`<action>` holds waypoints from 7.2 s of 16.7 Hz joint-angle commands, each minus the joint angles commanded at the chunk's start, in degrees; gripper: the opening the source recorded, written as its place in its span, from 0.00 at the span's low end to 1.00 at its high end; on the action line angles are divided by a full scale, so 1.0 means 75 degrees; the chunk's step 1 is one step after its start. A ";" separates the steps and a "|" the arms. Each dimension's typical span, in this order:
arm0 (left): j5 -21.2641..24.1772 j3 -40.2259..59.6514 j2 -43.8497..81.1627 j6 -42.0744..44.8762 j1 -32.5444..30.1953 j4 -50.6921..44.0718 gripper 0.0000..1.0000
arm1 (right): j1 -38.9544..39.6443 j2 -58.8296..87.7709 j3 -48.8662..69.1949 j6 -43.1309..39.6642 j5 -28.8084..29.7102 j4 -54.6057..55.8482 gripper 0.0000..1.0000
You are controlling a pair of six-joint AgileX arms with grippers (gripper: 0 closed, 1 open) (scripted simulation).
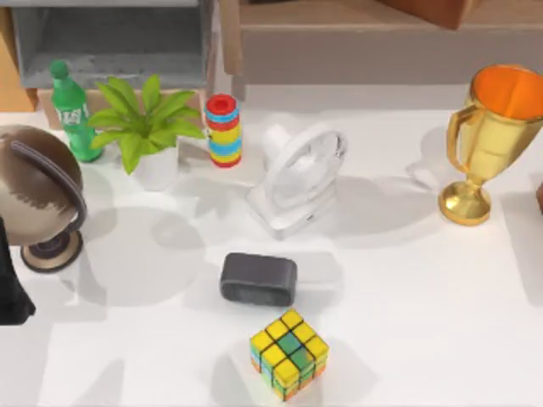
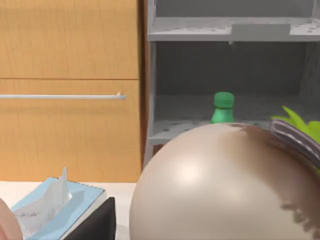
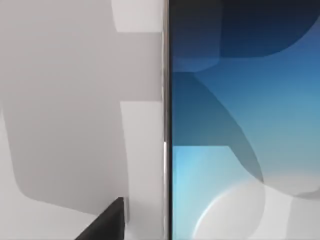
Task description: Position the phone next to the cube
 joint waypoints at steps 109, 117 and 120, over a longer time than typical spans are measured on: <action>0.0000 0.0000 0.0000 0.0000 0.0000 0.0000 1.00 | 1.0984 0.1530 0.2836 1.2666 0.0035 -0.1270 0.53; 0.0000 0.0000 0.0000 0.0000 0.0000 0.0000 1.00 | 1.0984 0.1530 0.2836 1.2666 0.0035 -0.1270 1.00; 0.0000 0.0000 0.0000 0.0000 0.0000 0.0000 1.00 | 1.0984 0.1530 0.2836 1.2666 0.0035 -0.1270 1.00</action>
